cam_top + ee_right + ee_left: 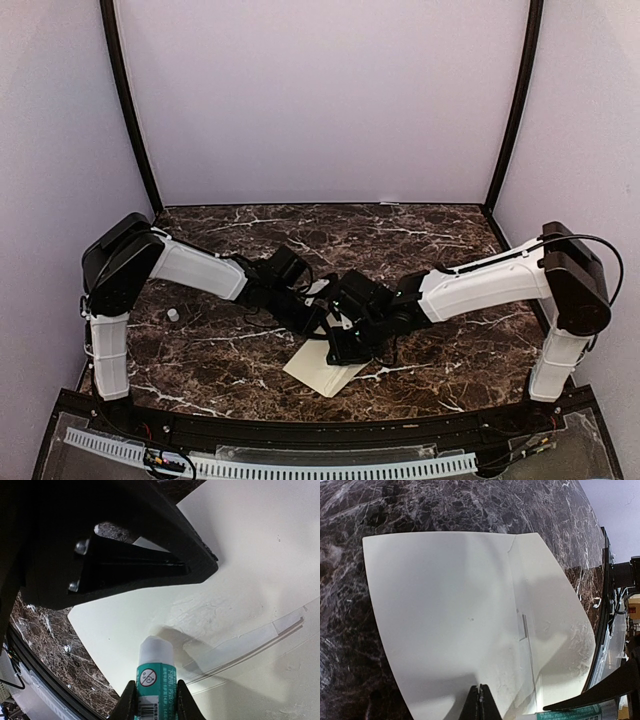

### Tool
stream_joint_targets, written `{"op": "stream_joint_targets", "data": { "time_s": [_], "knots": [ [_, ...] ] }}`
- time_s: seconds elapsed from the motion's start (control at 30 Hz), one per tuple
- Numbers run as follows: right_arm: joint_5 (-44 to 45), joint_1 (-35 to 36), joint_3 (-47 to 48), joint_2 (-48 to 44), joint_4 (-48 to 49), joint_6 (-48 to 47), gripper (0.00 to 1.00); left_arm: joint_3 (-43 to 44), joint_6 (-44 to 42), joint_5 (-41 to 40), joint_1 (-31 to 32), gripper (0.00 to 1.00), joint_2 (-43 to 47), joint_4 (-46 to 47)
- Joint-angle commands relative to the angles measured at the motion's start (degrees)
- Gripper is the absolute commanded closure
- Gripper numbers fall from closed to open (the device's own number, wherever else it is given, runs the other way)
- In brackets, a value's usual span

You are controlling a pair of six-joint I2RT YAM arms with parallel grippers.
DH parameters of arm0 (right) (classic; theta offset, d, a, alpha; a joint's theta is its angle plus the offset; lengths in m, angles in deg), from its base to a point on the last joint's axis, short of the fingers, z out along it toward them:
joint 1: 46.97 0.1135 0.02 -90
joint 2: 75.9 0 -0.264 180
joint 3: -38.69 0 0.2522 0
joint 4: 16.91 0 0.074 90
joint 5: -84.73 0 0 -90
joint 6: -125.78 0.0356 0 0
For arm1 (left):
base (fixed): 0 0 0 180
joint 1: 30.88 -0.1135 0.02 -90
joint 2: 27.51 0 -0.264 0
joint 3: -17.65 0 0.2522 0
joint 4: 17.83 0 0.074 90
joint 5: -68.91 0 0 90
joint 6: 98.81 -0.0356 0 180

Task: Place the letter into the envelope and seal it
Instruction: Paint the envelope at the center of the board.

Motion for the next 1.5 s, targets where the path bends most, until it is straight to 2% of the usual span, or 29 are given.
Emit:
{"op": "stream_joint_targets", "data": {
  "time_s": [0.0, 0.83, 1.1, 1.47],
  "knots": [
    [1.21, -0.8, -0.88, 0.78, -5.49, 0.06, 1.0, -0.77, -0.35, -3.12, -0.17, 1.0, -3.04, -5.22],
    [5.01, -10.25, -2.0, 1.11, -6.84, -6.14, 1.0, -0.58, -0.53, -2.97, -0.24, 1.0, -3.21, -5.4],
    [2.31, -9.39, -1.33, 1.21, -6.08, -7.14, 1.0, -0.49, -0.44, -2.92, -0.33, 1.0, -3.44, -5.39],
    [0.51, -4.79, -0.16, 0.93, -6.59, -5.05, 1.0, -0.48, -0.18, -3.05, -0.37, 1.0, -3.66, -5.55]
  ]
}}
